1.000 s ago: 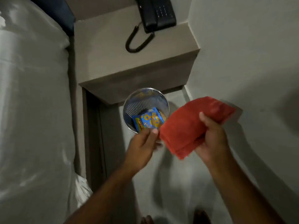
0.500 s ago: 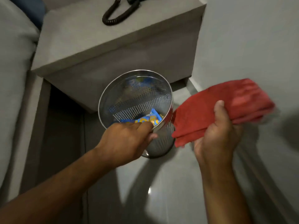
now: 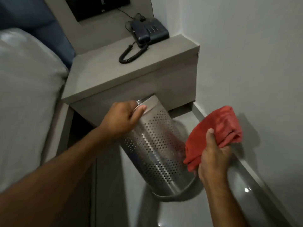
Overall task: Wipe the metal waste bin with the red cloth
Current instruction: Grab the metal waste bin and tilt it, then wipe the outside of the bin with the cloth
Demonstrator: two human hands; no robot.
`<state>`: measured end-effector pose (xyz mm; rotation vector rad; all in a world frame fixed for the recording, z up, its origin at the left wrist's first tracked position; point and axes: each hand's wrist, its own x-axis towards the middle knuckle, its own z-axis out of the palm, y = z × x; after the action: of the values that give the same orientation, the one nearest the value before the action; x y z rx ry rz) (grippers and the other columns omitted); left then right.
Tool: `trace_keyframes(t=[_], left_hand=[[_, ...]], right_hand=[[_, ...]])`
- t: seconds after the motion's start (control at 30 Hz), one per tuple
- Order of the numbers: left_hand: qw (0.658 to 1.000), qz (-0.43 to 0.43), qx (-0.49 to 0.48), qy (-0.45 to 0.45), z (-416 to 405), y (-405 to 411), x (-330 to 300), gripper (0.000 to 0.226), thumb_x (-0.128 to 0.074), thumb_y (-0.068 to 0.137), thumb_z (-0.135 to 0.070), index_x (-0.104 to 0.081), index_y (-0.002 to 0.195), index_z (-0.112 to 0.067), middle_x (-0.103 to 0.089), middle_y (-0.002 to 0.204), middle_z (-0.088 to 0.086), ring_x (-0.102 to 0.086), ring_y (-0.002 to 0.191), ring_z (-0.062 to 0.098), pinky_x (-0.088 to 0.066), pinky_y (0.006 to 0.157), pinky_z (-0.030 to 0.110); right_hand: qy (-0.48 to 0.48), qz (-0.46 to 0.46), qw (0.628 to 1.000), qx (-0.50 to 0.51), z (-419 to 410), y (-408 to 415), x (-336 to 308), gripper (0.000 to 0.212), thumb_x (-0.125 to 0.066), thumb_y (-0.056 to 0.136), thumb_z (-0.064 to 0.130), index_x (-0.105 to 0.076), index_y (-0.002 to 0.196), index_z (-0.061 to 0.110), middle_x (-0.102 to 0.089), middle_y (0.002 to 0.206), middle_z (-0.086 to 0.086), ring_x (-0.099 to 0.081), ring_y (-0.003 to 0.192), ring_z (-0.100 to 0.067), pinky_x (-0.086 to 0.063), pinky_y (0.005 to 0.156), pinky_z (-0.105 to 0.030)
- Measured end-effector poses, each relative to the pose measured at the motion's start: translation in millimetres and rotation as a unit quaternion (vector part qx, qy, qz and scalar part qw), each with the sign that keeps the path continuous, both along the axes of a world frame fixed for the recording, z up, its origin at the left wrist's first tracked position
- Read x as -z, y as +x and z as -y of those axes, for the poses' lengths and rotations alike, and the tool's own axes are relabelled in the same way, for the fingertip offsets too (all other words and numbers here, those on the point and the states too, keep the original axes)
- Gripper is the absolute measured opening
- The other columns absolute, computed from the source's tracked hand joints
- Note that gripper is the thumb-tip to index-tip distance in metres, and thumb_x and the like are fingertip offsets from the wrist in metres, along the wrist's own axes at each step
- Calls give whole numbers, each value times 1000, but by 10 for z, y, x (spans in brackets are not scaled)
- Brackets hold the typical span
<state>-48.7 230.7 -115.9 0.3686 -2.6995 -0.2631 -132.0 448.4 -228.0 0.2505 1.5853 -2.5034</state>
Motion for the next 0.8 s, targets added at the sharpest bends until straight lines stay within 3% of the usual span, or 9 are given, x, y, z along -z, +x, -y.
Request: trace_keyframes(t=[0.17,0.3,0.33,0.37,0.43,0.5,0.6,0.7,0.8], left_hand=[[991,68,-23,116,238,-312,-55,51,-52,96,-39,-56,64,-1,-48,54,4,-41,45,10,-34,44,25],[980,80,4,180,190,-446,-73,46,-53,96,-39,-49,56,-16,-41,50,-5,-34,40,4,-33,44,23],[979,79,10,188,167,-464,-80,46,-53,96,-37,-48,55,-17,-41,50,-5,-34,40,4,-32,45,24],[977,79,17,199,154,-474,-90,46,-53,96,-35,-51,55,-15,-44,50,-4,-36,41,5,-33,46,24],[972,86,25,216,145,-471,-111,44,-53,94,-33,-60,61,-6,-53,53,-2,-44,44,5,-38,50,25],[970,86,21,226,159,-443,-110,45,-51,97,-32,-62,62,-6,-54,53,-5,-45,44,1,-41,51,23],[970,68,2,232,210,-330,-58,47,-48,100,-33,-51,55,-19,-49,54,-4,-41,42,1,-38,46,17],[968,55,2,245,211,-225,-58,45,-48,100,-32,-50,58,-17,-49,56,2,-43,44,7,-38,45,19],[968,64,32,242,98,-274,-88,45,-48,100,-31,-47,57,-17,-44,54,2,-39,45,10,-35,44,20]], right_hand=[[47,-24,998,-22,-37,76,-50,21,-63,95,34,-70,93,53,-73,88,31,-70,88,2,-53,83,-29],[125,-134,974,-133,296,168,-276,13,-55,93,54,-66,100,52,-68,68,30,-62,60,10,-48,53,-14],[168,-191,951,-175,439,172,-374,22,-49,92,63,-60,110,58,-69,76,32,-63,68,13,-52,60,-17],[217,-251,918,-216,591,168,-455,34,-42,92,70,-50,125,64,-70,100,32,-64,94,11,-56,80,-23],[333,-332,845,-255,843,135,-513,61,-36,90,71,-28,148,52,-43,154,12,-35,144,-19,-30,116,-55],[410,-357,804,-241,917,155,-407,72,-35,90,70,-19,154,40,-22,164,2,-18,150,-31,-13,118,-63],[459,-380,774,-214,611,397,34,80,-33,88,68,-11,156,32,-28,162,-6,-26,147,-36,-20,115,-62],[520,-304,766,-226,94,684,531,82,-12,91,75,-14,158,28,-31,162,-8,-31,145,-35,-23,116,-61],[574,-202,764,-213,-12,764,616,76,-19,95,68,-18,159,27,-34,161,-6,-32,144,-29,-21,119,-51]])
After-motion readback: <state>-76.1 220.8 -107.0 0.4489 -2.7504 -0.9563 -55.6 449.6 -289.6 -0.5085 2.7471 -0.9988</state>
